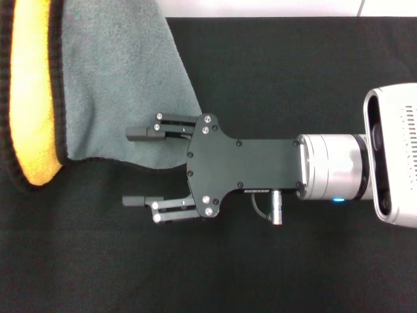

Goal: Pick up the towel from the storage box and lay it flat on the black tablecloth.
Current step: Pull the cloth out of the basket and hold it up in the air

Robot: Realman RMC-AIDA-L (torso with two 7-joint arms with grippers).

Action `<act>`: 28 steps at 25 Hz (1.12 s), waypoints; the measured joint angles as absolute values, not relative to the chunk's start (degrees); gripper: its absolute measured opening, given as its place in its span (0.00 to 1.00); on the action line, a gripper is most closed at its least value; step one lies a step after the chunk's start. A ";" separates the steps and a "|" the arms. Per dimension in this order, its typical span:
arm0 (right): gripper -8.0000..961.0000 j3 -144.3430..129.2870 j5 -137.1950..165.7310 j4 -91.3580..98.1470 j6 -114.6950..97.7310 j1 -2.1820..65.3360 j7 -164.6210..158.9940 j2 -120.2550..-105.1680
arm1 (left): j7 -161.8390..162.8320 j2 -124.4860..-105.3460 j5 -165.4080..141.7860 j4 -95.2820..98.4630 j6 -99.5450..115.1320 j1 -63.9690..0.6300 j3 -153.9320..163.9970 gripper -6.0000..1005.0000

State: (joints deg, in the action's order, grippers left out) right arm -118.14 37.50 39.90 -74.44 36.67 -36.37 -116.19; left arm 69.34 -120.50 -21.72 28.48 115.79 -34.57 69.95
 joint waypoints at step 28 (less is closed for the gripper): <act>0.75 -120.33 19.42 39.30 -67.51 37.82 -31.02 -116.19 | 69.29 -120.58 -15.26 28.46 115.66 -35.24 77.77 0.04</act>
State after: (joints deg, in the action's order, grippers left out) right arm -120.33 19.42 39.30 -67.51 37.82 -31.03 -116.19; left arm 69.29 -120.58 -15.26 28.46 115.66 -35.24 77.77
